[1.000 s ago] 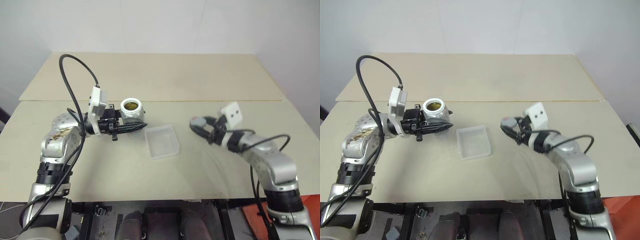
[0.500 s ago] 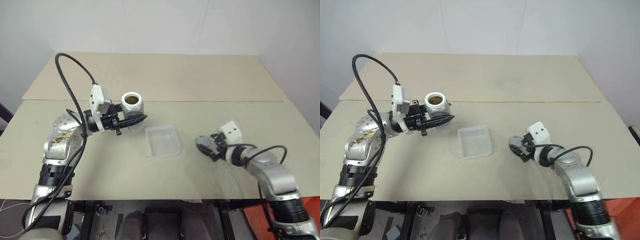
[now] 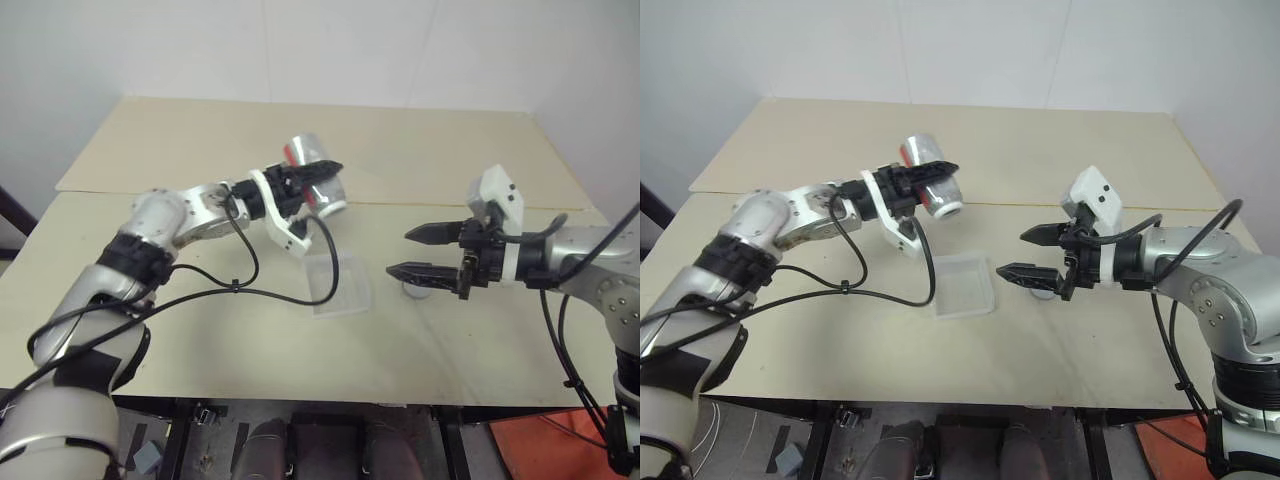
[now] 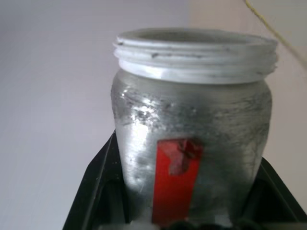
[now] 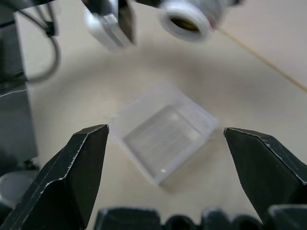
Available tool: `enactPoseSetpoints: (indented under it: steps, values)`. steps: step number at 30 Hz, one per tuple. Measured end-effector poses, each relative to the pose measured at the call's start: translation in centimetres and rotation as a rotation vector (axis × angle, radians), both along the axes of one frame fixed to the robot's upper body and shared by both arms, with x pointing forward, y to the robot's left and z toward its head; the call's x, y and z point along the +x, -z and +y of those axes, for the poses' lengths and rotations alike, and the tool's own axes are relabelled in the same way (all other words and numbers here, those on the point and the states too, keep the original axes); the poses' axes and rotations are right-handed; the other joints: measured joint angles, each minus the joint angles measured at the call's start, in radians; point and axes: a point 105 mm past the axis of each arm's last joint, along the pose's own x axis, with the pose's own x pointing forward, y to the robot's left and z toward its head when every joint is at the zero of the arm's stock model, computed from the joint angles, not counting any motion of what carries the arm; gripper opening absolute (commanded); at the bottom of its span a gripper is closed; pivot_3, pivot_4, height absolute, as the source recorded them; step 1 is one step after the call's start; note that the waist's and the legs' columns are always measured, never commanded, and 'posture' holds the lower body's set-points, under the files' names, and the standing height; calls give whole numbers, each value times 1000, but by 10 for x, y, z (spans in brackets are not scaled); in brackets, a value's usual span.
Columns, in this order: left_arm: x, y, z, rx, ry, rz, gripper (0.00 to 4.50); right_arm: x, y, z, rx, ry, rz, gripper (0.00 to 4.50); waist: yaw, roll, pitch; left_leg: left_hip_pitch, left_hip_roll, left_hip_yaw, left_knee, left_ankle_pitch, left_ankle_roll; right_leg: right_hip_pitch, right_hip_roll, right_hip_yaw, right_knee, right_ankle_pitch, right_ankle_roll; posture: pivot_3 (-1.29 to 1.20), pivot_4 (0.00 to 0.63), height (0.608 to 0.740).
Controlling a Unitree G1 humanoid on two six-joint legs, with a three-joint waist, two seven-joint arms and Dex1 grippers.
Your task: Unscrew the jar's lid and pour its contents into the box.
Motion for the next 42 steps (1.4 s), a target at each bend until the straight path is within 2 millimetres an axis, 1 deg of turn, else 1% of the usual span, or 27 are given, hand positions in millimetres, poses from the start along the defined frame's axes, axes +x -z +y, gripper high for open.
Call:
enactPoseSetpoints:
  steps: [3, 4, 5, 7, 10, 13, 16, 19, 22, 25, 27, 29, 31, 32, 33, 34, 37, 38, 39, 42]
  values:
    - [-3, 29, -3, 142, 53, -64, 1927, 0, 1, 1, 2, -8, 14, 4466, -1, 0, 0, -4, 0, 1, 1, 0, -1, -4, 0, 0, 1, 0, 0, 0, 150, 740]
    - [-4, 35, -4, 177, 63, -87, 1927, -1, 1, 2, 3, -12, 19, 4466, -1, 0, 0, -5, 0, 1, 2, 1, -2, -6, 0, 0, 2, 0, 0, 0, 150, 740]
    - [-4, 37, -5, 194, 69, -109, 1927, -1, 1, 2, 3, -14, 20, 4466, -1, 0, 0, -8, 0, 1, 2, 2, -3, -9, 0, 0, 4, 0, 0, 0, 150, 740]
    - [-3, 34, -7, 192, 68, -142, 1927, -2, 1, 2, 6, -21, 24, 4466, -1, 0, 0, -9, 0, 1, 3, 5, -7, -10, 0, 0, 5, 0, 0, 0, 150, 740]
    - [-3, 31, -12, 177, 79, -161, 1927, -4, 1, 4, 12, -35, 29, 4466, -2, 0, 0, -9, 0, 1, 3, 4, -7, -10, 0, 0, 4, 0, 1, 0, 150, 740]
    - [-4, 31, -13, 171, 82, -157, 1927, -6, 0, 5, 12, -43, 27, 4466, -3, 0, 0, -9, 0, 1, 3, 4, -6, -10, 0, 0, 5, 0, 1, 0, 150, 740]
    - [-5, 29, -14, 147, 88, -134, 1927, -6, 0, 5, 14, -47, 28, 4466, -3, 0, 0, -9, 0, 1, 4, 4, -6, -10, 0, 0, 5, 0, 1, 0, 150, 740]
    - [-7, 26, -11, 75, 68, -49, 1927, -6, 0, 6, 16, -47, 24, 4466, -4, 0, 0, -9, 1, 1, 4, 4, -7, -10, 0, 0, 5, 0, 1, 0, 150, 740]
    - [-2, 22, 1, -96, -21, 130, 1927, -5, -1, 6, 22, -47, 4, 4466, -10, 0, 0, -9, 1, 1, 4, 5, -8, -11, -1, 0, 6, 0, 1, 0, 150, 740]
    - [10, 13, 28, -371, -170, 376, 1927, -3, 1, 4, 29, -31, -15, 4466, -13, 0, 0, -9, 2, 1, 7, 5, -8, -11, -1, 0, 8, 0, 1, 0, 150, 740]
    - [17, 8, 47, -633, -259, 592, 1927, -2, 4, 4, 39, -25, -21, 4466, -17, 0, 0, -9, 2, 1, 11, 5, -8, -11, -1, 0, 11, -1, 2, 0, 150, 740]
    - [19, 9, 61, -908, -299, 863, 1927, -1, 4, 4, 51, -25, -33, 4466, -22, 0, 0, -9, 2, 1, 12, 5, -8, -11, -2, 1, 12, -1, 2, 0, 150, 740]
    - [15, 15, 71, -1082, -300, 1119, 1927, -1, 2, 5, 60, -26, -50, 4466, -23, 0, 0, -8, 2, 0, 13, 5, -8, -10, -1, 1, 13, -1, 2, 0, 150, 740]
    - [13, 16, 74, -1129, -297, 1191, 1927, -1, 2, 5, 65, -24, -56, 4466, -23, 0, 0, -8, 2, 0, 13, 5, -8, -9, -1, 1, 13, -1, 2, 0, 150, 740]
    - [9, 18, 80, -1215, -285, 1304, 1927, 0, 3, 5, 71, -18, -61, 4466, -24, 0, 0, -7, 2, 0, 13, 5, -8, -9, 0, 1, 13, -1, 2, 0, 150, 740]
    - [5, 21, 84, -1284, -272, 1389, 1927, 1, 4, 5, 77, -12, -63, 4466, -26, 0, 0, -6, 2, 0, 12, 5, -8, -8, 0, 1, 13, -1, 2, 0, 150, 740]
    - [-1, 39, 94, -1418, -281, 1526, 1927, 3, 5, 5, 97, 6, -71, 4466, -25, 0, 0, -2, 1, 0, 12, 5, -7, -3, 0, 2, 12, -1, 2, 0, 150, 740]
    - [-2, 50, 97, -1462, -302, 1562, 1927, 3, 5, 5, 98, 13, -75, 4466, -24, 0, 0, 0, 1, -1, 12, 4, -6, -1, 0, 2, 12, -2, 3, 0, 150, 740]
    - [-4, 59, 99, -1491, -314, 1586, 1927, 4, 4, 5, 99, 18, -81, 4466, -24, 0, 0, 1, 1, -1, 12, 1, -2, 1, 0, 1, 12, -1, 2, 0, 150, 740]
    - [-9, 85, 103, -1595, -327, 1630, 1927, 4, 1, 4, 108, 27, -95, 4466, -18, 0, 0, 2, 1, -1, 12, 0, 0, 2, 0, 1, 12, -1, 2, 0, 150, 740]
